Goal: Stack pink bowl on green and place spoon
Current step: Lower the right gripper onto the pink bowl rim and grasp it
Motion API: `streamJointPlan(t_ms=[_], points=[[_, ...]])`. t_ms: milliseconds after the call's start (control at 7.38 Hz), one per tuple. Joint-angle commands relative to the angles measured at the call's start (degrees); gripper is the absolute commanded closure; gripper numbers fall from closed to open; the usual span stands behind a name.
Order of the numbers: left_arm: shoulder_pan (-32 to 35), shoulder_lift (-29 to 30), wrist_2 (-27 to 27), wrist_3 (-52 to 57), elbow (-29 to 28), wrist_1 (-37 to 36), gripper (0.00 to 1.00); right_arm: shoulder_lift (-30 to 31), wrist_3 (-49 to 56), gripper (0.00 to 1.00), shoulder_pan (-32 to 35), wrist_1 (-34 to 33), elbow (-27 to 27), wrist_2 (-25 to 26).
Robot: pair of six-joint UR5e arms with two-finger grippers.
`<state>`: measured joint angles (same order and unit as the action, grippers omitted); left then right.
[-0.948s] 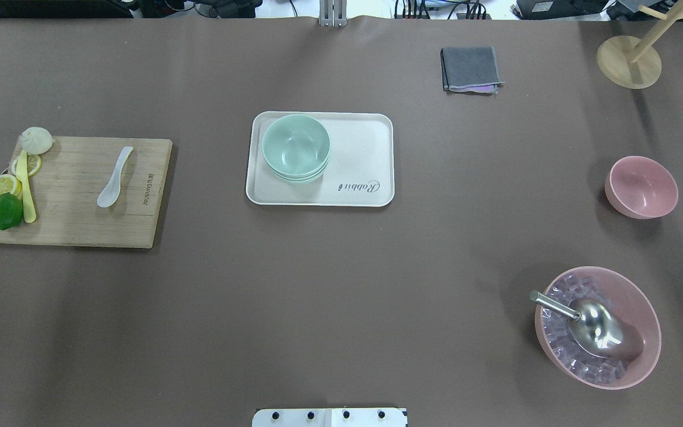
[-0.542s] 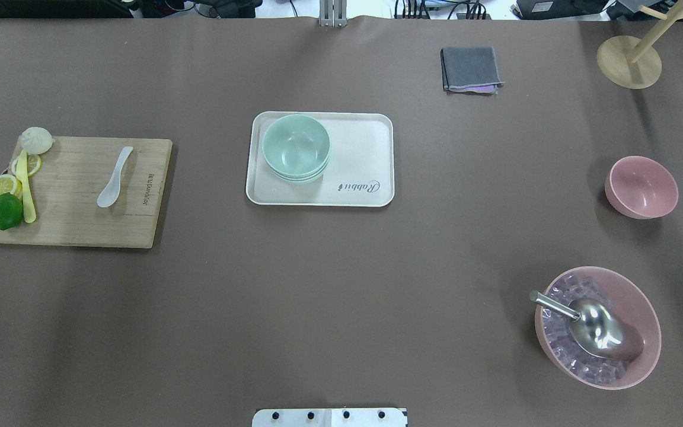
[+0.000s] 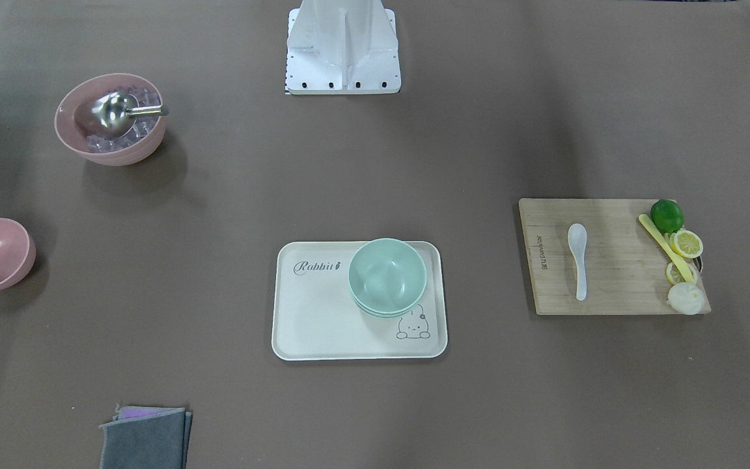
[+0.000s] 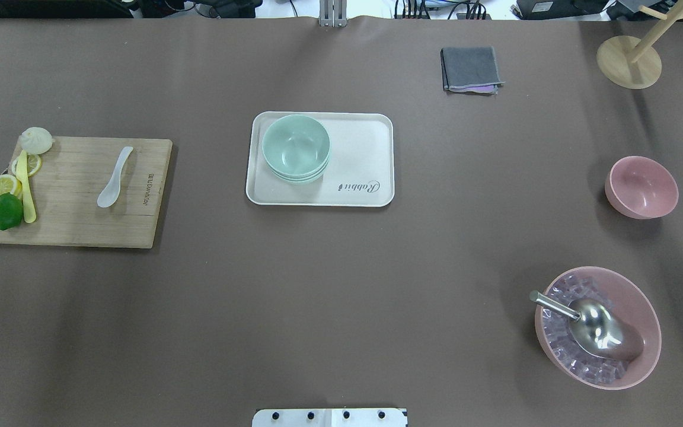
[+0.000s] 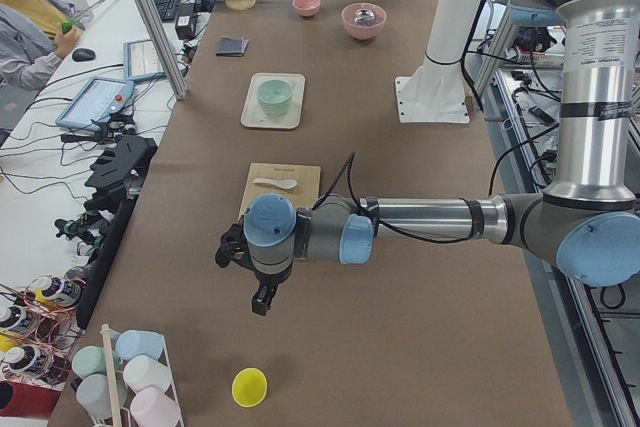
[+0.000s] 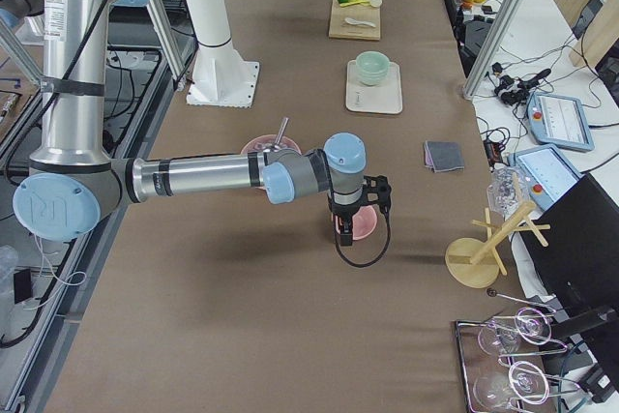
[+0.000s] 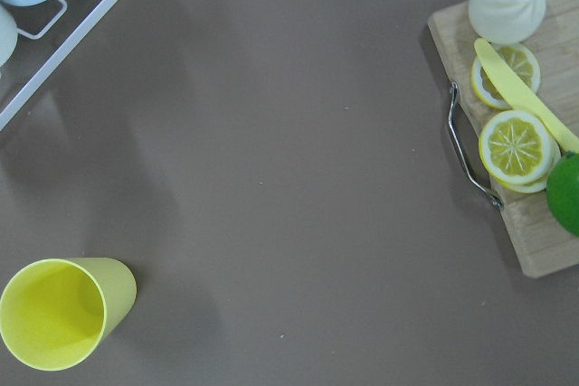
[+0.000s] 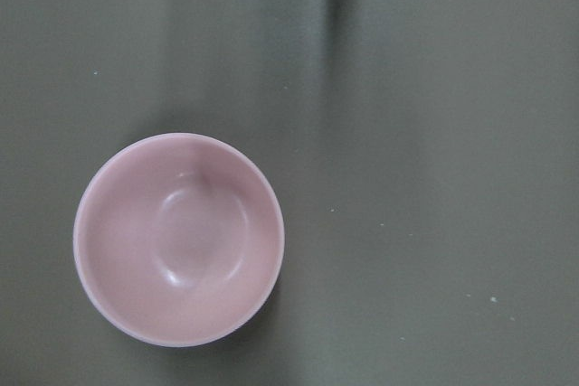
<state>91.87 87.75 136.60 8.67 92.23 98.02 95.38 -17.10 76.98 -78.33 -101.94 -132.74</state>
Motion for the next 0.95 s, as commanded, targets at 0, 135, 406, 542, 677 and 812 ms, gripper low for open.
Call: streamJointPlan(t_ms=[0, 135, 406, 542, 677, 812], points=[[-4.6, 1.3, 0.2, -15.4, 0.2, 6.8, 0.01, -3.8, -12.8, 0.05, -9.1, 0.9, 0.7, 4.0], [-6.3, 2.1, 0.2, -17.4, 0.2, 7.6, 0.01, -4.0, -13.6, 0.17, -11.7, 0.9, 1.7, 8.4], [-6.8, 2.9, 0.2, -19.1, 0.3, 7.7, 0.01, -5.2, -13.7, 0.32, -12.0, 5.1, 8.6, 8.5], [-7.2, 3.0, 0.3, -19.6, 0.5, 7.7, 0.01, -5.3, -13.7, 0.32, -12.0, 5.7, 11.0, 8.3], [-7.2, 3.0, 0.3, -19.6, 1.2, 7.6, 0.01, -5.6, -13.7, 0.32, -12.0, 5.8, 11.8, 8.3], [-7.2, 3.0, 0.3, -19.7, 1.7, 7.5, 0.01, -5.6, -14.4, 0.64, -12.0, 5.8, 11.8, 8.3]])
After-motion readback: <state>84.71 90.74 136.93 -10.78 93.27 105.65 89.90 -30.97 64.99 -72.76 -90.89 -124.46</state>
